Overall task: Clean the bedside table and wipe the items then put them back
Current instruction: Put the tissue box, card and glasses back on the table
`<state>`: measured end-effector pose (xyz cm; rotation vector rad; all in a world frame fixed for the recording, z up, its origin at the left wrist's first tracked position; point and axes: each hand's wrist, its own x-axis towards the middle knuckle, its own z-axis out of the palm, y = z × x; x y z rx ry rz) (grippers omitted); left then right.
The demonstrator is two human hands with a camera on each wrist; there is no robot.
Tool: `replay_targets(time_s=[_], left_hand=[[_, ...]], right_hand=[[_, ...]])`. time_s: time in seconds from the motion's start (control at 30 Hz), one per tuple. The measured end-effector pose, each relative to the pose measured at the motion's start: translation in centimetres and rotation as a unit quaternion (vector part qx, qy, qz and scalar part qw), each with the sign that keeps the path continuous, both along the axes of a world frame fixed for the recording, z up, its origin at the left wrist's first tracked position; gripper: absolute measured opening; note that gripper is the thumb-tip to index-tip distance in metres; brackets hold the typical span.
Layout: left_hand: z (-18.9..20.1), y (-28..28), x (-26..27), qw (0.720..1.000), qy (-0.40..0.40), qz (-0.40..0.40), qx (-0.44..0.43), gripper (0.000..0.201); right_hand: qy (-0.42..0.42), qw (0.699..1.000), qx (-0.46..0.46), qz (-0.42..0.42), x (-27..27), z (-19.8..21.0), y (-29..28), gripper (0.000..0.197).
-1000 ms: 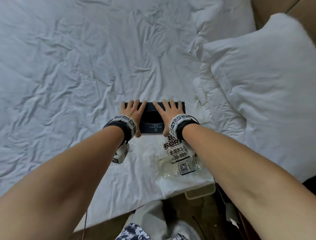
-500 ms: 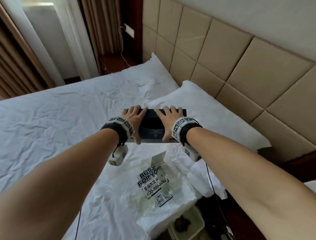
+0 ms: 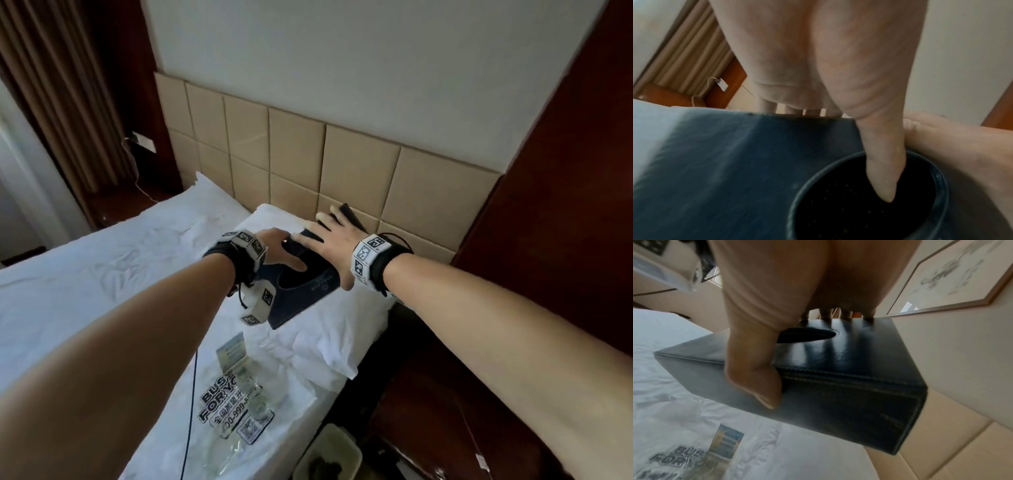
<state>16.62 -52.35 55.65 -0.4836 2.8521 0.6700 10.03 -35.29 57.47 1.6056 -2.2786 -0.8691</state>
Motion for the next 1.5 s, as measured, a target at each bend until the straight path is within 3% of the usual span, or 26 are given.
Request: replay_targets(time_s=[0.2, 0.33, 0.43, 0.5, 0.57, 0.67, 0.77, 0.9, 1.0, 1.1, 1.2, 1.3, 1.4, 1.5], left_hand=[[3.4, 11.5, -2.2, 0.998, 0.021, -0.047, -0.024, 0.028], [3.7, 15.3, -3.5, 0.999, 0.04, -0.023, 0.025, 0.055], [3.6, 16.9, -4.7, 0.986, 0.072, 0.049, 0.144, 0.058], [3.7, 17.9, -5.3, 0.974, 0.09, 0.074, 0.193, 0.055], [3.8, 19.1, -6.2, 0.957, 0.105, 0.098, 0.25, 0.054], [3.9, 20.7, -7.7, 0.929, 0.118, 0.13, 0.327, 0.045], [4.2, 22.4, -9.4, 0.906, 0.117, 0.152, 0.377, 0.039], [3.5, 24.0, -12.9, 0.891, 0.085, 0.161, 0.416, 0.053], [3.1, 24.9, -15.3, 0.88, 0.075, 0.16, 0.44, 0.068], [2.6, 25.8, -17.5, 0.872, 0.042, 0.139, 0.467, 0.063], [1.6, 26.1, -19.9, 0.873, 0.073, 0.146, 0.459, 0.073], [1.2, 26.2, -20.7, 0.893, 0.082, 0.162, 0.411, 0.086], [0.2, 26.3, -21.0, 0.911, 0.072, 0.154, 0.376, 0.074], [-2.7, 26.9, -22.7, 0.935, 0.048, 0.124, 0.329, 0.105]], right_hand=[[0.048, 0.998, 0.029, 0.0, -0.5, 1.8, 9.2, 0.136], [0.049, 0.995, -0.081, -0.024, -1.9, 2.6, 15.1, 0.125], [0.0, 0.973, -0.186, -0.133, -2.7, 3.8, 18.6, 0.129], [-0.092, 0.929, -0.283, -0.221, -3.1, 4.5, 20.3, 0.121], [-0.185, 0.862, -0.361, -0.304, -3.7, 4.6, 21.4, 0.112], [-0.264, 0.768, -0.418, -0.407, -4.6, 4.2, 22.2, 0.107], [-0.306, 0.688, -0.455, -0.476, -5.7, 3.4, 22.8, 0.096], [-0.332, 0.584, -0.503, -0.543, -7.4, 2.6, 24.5, 0.102], [-0.319, 0.538, -0.522, -0.581, -8.5, 2.8, 25.8, 0.105], [-0.319, 0.529, -0.545, -0.567, -9.6, 2.9, 26.9, 0.078], [-0.293, 0.526, -0.545, -0.583, -10.3, 2.6, 28.0, 0.072], [-0.273, 0.521, -0.539, -0.603, -10.8, 1.7, 29.2, 0.067], [-0.256, 0.532, -0.519, -0.618, -11.2, 0.4, 30.6, 0.052], [-0.252, 0.548, -0.482, -0.635, -12.0, -1.3, 31.8, 0.047]])
